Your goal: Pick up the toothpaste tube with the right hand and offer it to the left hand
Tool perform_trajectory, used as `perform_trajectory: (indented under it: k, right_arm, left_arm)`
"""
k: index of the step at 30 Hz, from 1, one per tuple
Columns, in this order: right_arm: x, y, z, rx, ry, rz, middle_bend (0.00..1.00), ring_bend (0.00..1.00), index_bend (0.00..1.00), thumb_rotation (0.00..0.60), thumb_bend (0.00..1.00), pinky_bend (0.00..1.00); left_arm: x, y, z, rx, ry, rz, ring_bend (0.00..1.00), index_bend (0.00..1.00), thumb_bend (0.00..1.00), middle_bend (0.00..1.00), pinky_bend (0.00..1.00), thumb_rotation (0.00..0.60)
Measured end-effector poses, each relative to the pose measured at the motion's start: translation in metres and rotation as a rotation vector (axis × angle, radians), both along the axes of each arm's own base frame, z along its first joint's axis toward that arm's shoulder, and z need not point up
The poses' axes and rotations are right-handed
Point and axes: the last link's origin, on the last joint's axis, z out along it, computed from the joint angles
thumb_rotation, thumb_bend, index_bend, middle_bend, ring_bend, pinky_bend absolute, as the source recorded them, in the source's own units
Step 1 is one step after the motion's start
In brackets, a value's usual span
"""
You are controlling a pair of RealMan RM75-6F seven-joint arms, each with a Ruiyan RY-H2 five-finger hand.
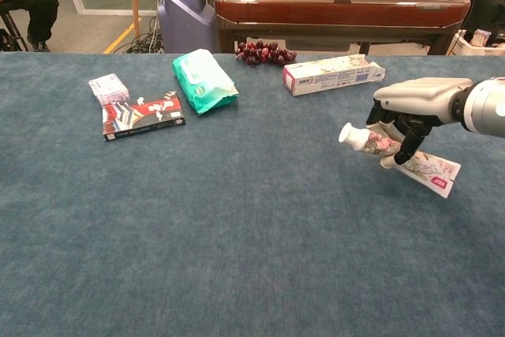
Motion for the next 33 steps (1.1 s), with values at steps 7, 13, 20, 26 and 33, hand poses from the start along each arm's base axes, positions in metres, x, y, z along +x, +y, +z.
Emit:
perform_trajectory:
  k: [7, 13, 20, 26, 33]
  right_arm:
    - [0.008, 0.004, 0.007, 0.032, -0.024, 0.001, 0.74, 0.69, 0.84, 0.6, 0.97, 0.58]
    - [0.027, 0.007, 0.022, 0.071, -0.027, 0.05, 0.76, 0.71, 0.86, 0.6, 1.0, 0.58]
    - [0.057, 0.004, 0.032, 0.157, 0.013, 0.144, 0.77, 0.72, 0.88, 0.6, 1.0, 0.59]
    - [0.089, 0.002, 0.03, 0.255, 0.069, 0.247, 0.77, 0.73, 0.88, 0.6, 1.0, 0.59]
    - [0.115, -0.001, 0.016, 0.343, 0.136, 0.317, 0.78, 0.73, 0.89, 0.6, 1.0, 0.59]
  left_arm:
    - [0.002, 0.003, 0.002, -0.005, -0.001, -0.006, 0.42, 0.15, 0.22, 0.46, 0.18, 0.6]
    - [0.009, 0.013, 0.0, -0.05, 0.005, -0.042, 0.42, 0.15, 0.22, 0.46, 0.18, 0.6]
    - [0.026, 0.035, -0.005, -0.153, 0.048, -0.135, 0.44, 0.15, 0.22, 0.46, 0.18, 0.6]
    - [0.05, 0.057, -0.016, -0.275, 0.111, -0.257, 0.44, 0.12, 0.22, 0.46, 0.18, 0.6]
    - [0.08, 0.078, -0.037, -0.406, 0.231, -0.428, 0.45, 0.07, 0.22, 0.47, 0.17, 0.6]
